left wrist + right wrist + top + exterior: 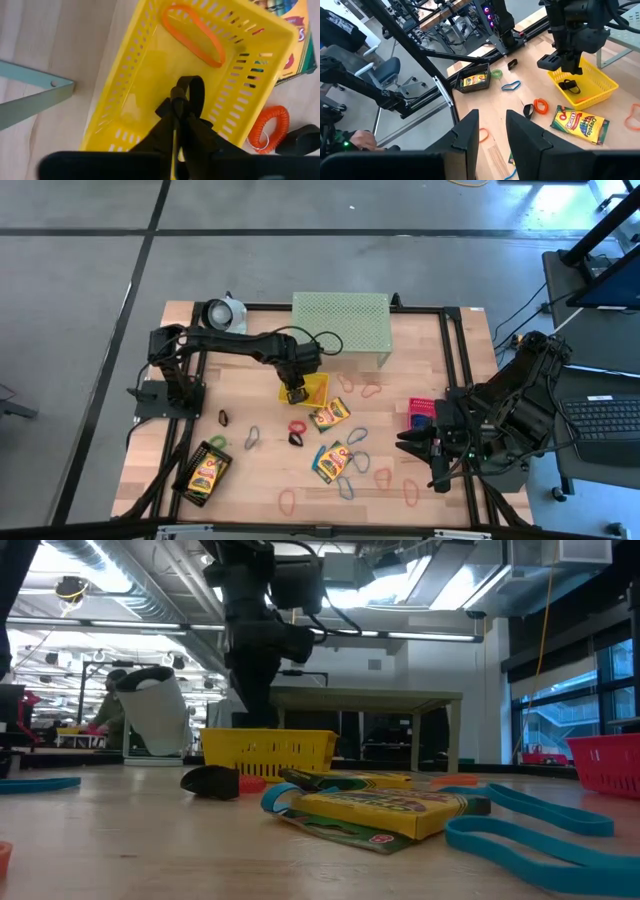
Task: Pick & Place Office Desk Supplies
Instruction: Put the black rubber band into the yellow bin
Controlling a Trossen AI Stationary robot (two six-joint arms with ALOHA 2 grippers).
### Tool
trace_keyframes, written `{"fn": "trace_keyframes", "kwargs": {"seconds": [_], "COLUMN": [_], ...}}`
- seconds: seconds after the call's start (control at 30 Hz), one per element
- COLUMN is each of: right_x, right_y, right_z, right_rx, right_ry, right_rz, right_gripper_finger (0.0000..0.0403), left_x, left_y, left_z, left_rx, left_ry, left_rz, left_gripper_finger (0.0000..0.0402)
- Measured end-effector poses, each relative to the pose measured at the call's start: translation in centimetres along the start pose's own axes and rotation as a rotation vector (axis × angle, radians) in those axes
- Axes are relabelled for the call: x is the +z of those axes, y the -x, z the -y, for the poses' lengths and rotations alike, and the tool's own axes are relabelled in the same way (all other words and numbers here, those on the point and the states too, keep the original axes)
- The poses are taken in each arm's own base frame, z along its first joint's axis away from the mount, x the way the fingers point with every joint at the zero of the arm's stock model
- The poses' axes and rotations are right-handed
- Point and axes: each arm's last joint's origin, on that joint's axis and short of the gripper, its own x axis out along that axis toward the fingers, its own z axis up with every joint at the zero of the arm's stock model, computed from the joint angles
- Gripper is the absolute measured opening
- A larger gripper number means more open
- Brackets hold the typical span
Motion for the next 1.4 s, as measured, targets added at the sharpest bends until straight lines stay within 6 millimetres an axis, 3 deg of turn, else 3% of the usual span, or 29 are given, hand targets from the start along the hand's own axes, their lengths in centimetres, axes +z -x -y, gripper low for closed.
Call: {"fn": "trace_keyframes", "kwargs": {"seconds": [0.27,0.53,0.77,0.97,1.23,1.4], "right_x": [0.0,0.0,-0.1,-0.1,-0.3,-0.7], "right_y": [0.0,0.0,0.1,0.1,0.2,0.5], "right_z": [0.0,0.1,0.1,0.1,0.3,0.4], "right_rx": [-0.001,-0.004,-0.003,-0.004,-0.018,-0.012], "right_ry": [0.004,0.010,0.034,0.060,0.139,0.175], "right_rz": [0.002,-0.003,-0.008,-0.008,-0.018,-0.055], "right_gripper_finger": [0.0098,0.0098,0.0098,0.0098,0.0098,0.0098], "left_x": [-0.2,-0.8,-4.4,-7.6,-12.3,-14.7], "left_y": [0.9,2.4,5.3,7.3,4.7,2.8], "left_z": [0.2,0.1,0.8,4.1,6.5,7.1], "left_rx": [-0.040,-0.035,0.065,0.223,0.377,0.329], "left_ry": [0.044,0.092,0.371,0.573,0.823,0.928], "left_rz": [0.014,0.013,-0.201,-0.241,-0.259,-0.282], "left_gripper_finger": [0.0119,0.0149,0.0146,0.0139,0.0147,0.0163]}}
